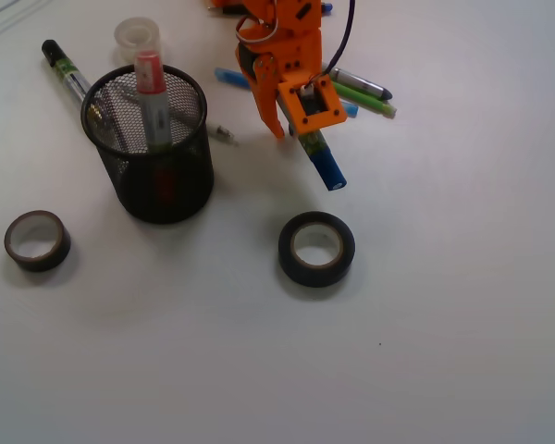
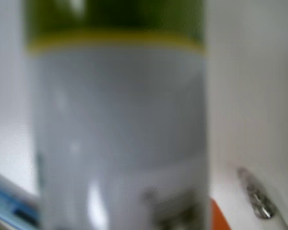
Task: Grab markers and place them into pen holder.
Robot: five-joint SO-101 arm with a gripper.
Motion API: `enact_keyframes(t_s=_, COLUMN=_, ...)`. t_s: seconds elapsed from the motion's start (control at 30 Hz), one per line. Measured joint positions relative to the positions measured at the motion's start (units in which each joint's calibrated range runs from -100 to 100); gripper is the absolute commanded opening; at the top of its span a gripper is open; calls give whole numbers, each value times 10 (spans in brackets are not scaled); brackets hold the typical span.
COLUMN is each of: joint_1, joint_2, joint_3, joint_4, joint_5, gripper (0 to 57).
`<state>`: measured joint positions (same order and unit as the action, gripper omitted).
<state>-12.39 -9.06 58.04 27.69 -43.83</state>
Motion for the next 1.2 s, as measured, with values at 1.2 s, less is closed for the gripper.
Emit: enact_keyframes(t_s=1.2, joint_1=168, joint_2=-82, joint_3=-47, joint_4=-619, joint_5=-89, gripper=4)
